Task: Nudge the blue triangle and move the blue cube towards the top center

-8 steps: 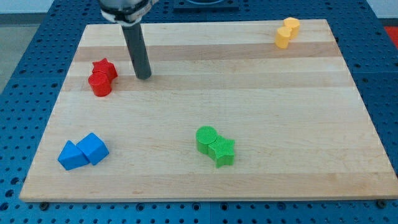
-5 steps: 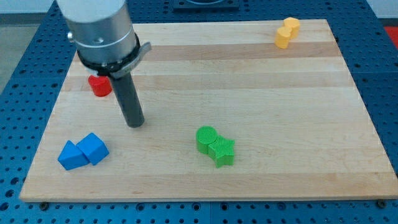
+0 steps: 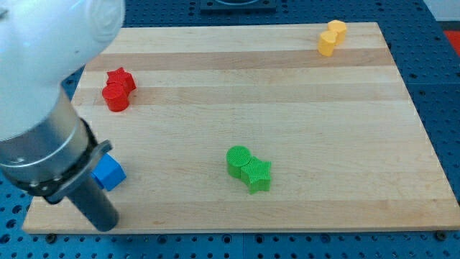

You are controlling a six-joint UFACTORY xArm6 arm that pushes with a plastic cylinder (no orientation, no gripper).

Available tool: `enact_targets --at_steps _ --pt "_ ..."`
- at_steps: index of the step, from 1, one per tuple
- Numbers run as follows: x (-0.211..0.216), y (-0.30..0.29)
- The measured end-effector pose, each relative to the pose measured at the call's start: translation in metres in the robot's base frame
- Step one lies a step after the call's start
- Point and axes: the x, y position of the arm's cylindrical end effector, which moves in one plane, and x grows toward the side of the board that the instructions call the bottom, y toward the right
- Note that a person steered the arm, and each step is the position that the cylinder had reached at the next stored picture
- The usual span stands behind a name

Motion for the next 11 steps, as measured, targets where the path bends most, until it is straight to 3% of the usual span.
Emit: enact_targets --at_steps 1,3,8,11 --pt "-0.001 -0.031" --pt "-0.031 -0.031" --pt "-0.11 0.001" --pt "-0.124 0.056"
